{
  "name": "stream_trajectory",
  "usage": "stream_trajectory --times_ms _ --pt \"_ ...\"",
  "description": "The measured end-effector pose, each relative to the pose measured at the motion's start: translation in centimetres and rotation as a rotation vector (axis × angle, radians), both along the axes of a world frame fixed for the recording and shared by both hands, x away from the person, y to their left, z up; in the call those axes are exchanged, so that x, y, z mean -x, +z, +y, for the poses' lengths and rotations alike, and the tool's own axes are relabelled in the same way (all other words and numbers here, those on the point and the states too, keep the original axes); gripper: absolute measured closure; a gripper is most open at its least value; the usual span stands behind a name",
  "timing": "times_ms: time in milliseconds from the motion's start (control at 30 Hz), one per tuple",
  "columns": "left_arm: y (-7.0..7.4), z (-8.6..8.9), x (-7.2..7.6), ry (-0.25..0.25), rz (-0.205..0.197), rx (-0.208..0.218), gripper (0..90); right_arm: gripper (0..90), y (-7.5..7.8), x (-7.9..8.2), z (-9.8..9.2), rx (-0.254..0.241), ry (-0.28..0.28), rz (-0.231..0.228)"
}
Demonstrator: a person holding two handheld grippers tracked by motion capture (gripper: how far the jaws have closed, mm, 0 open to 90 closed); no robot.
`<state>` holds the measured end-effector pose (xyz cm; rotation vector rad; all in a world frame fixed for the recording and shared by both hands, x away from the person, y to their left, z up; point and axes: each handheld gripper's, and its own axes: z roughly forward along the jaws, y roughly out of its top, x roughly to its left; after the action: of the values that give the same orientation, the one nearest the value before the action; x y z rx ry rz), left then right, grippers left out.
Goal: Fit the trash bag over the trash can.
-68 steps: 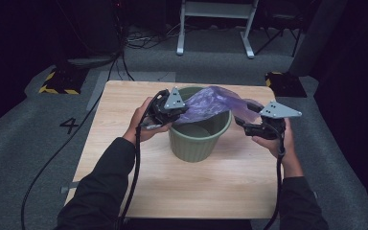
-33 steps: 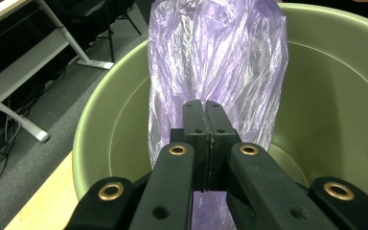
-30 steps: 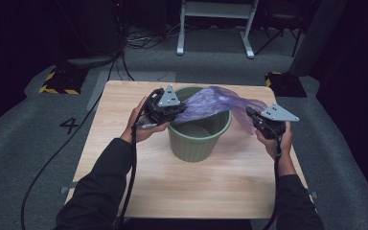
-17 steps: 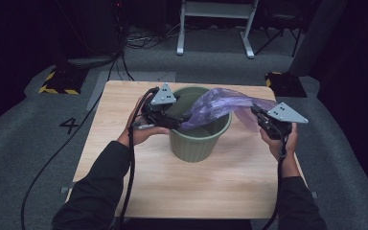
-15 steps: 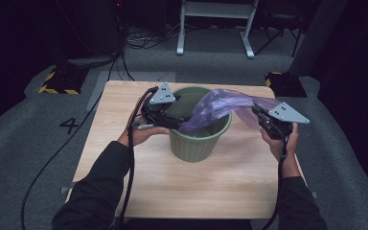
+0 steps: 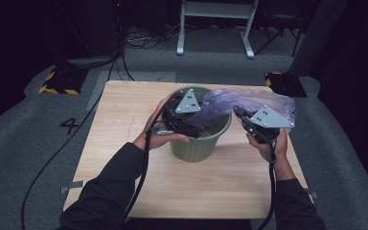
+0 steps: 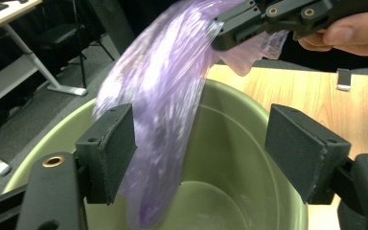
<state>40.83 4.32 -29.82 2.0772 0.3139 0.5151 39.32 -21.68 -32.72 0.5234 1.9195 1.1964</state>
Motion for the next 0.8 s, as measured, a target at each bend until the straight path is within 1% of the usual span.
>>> stream_trajectory --times_ms 67,167,233,267,300,433,467,533,567,633,700,733,767,800 --pt "0.0 -0.5 0.0 0.008 -0.01 -0.01 29.1 90.0 0.1 0.3 0.6 0.012 0.017 -0.002" --pt "-0.2 -1.3 -0.1 0.02 -0.026 -0.041 40.6 90.0 0.2 0.7 1.1 0.018 0.039 -0.005" --pt "-0.5 -1.6 -0.2 0.006 -0.027 -0.058 55.4 90.0 0.3 0.9 1.3 0.012 0.053 -0.001" --pt "-0.6 -1.8 -0.2 -0.001 -0.032 -0.072 61.1 90.0 0.3 0.9 1.3 0.01 0.058 0.001" --pt "-0.8 -2.0 -0.2 0.002 -0.044 -0.081 69.6 90.0 0.3 1.0 1.4 0.01 0.063 0.003" --pt "-1.1 -2.2 -0.4 -0.002 -0.052 -0.095 87.1 89.1 0.3 1.3 1.5 0.007 0.077 0.011" --pt "-1.1 -2.2 -0.4 -0.001 -0.051 -0.094 89.6 89.0 0.2 1.4 1.5 0.004 0.08 0.013" --pt "-1.1 -2.3 -0.4 0.0 -0.053 -0.096 89.8 87.9 0.2 1.5 1.5 0.003 0.085 0.013" --pt "-1.1 -2.3 -0.4 0.005 -0.057 -0.105 89.9 87.1 0.1 1.5 1.5 0.003 0.081 0.017" --pt "-1.1 -2.1 -0.4 -0.005 -0.054 -0.111 89.9 85.5 0.0 1.6 1.3 -0.006 0.082 0.019" --pt "-1.0 -1.9 -0.3 -0.003 -0.052 -0.104 89.9 82.7 0.0 1.7 1.2 -0.007 0.074 0.023" --pt "-0.9 -1.7 -0.3 -0.007 -0.052 -0.102 89.9 80.4 0.0 1.7 1.1 -0.012 0.072 0.023" --pt "-0.9 -1.5 -0.3 -0.008 -0.051 -0.095 89.9 74.3 0.0 1.8 0.9 -0.015 0.075 0.026" --pt "-0.8 -1.3 -0.3 -0.01 -0.048 -0.088 89.9 66.3 0.1 1.8 0.8 -0.019 0.063 0.025"
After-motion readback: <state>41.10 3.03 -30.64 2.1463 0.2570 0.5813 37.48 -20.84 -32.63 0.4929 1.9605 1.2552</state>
